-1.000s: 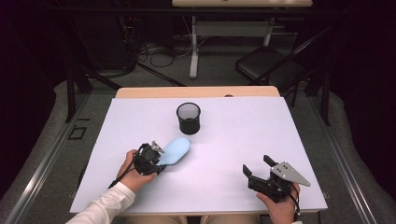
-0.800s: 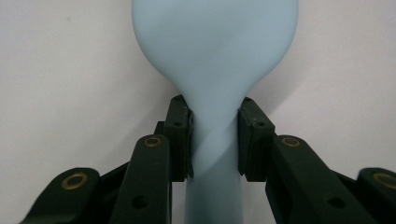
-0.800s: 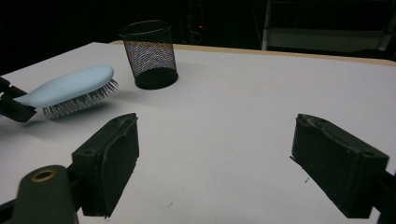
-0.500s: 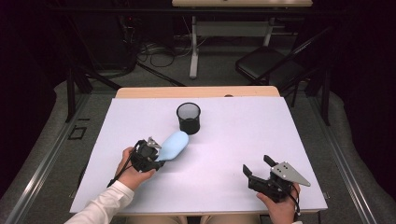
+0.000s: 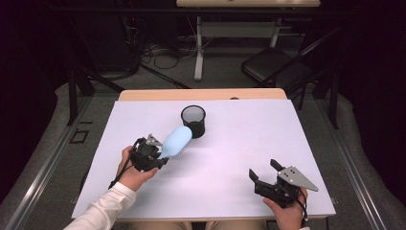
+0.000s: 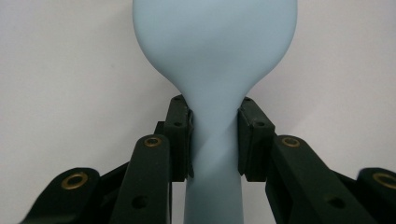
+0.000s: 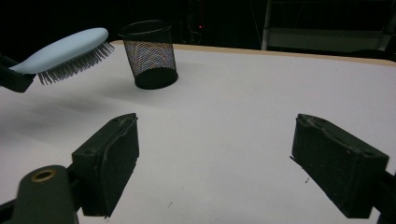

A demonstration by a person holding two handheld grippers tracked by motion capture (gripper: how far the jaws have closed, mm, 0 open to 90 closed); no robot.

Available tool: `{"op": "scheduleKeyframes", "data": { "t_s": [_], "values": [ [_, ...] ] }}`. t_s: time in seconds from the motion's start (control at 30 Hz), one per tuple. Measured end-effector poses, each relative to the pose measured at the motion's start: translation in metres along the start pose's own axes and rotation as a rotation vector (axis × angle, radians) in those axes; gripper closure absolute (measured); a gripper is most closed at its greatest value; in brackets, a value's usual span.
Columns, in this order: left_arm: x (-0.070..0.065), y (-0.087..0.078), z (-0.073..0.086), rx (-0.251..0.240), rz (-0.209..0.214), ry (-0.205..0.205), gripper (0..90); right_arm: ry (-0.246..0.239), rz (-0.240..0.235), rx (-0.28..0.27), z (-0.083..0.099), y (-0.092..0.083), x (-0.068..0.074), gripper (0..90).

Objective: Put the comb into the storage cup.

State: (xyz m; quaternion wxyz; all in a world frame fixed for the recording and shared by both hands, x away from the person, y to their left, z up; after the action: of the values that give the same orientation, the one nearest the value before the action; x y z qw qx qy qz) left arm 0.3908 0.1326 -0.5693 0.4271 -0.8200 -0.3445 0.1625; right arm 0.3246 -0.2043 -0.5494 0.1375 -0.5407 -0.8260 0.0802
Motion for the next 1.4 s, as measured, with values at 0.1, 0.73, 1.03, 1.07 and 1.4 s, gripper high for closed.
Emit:
{"op": "scheduleKeyframes", "data": {
  "t_s": [0.1,0.73,1.03,1.07,1.4],
  "values": [
    [0.002,-0.004,-0.004,-0.021,-0.006,-0.008,69.7,-0.001,0.0,-0.001,0.0,0.0,0.0,14.4],
    [0.01,-0.023,-0.03,-0.131,-0.032,-0.034,69.7,0.0,0.0,-0.002,0.0,0.0,0.0,14.4],
    [0.013,-0.031,-0.041,-0.186,-0.043,-0.044,69.7,-0.003,0.0,0.001,0.0,0.0,0.0,14.4],
    [0.013,-0.032,-0.042,-0.191,-0.044,-0.043,69.7,-0.002,-0.001,0.001,0.0,0.0,0.0,14.4],
    [0.012,-0.037,-0.053,-0.244,-0.059,-0.043,69.7,-0.002,-0.002,-0.001,0.0,0.001,0.0,14.4]
  ]
}}
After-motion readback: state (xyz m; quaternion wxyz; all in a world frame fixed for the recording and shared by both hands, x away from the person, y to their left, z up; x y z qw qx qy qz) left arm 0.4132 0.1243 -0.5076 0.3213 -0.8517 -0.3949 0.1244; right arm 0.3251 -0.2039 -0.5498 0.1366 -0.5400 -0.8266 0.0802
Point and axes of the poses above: each handheld gripper's, and its own axes: y roughly forward along the jaws, z roughly out of its underside, x roughly to its left, the point moved 9 cm from there along y, roughly forward along the jaws, and after that the axes turned 4 degrees about y, right-handed, at the moved point
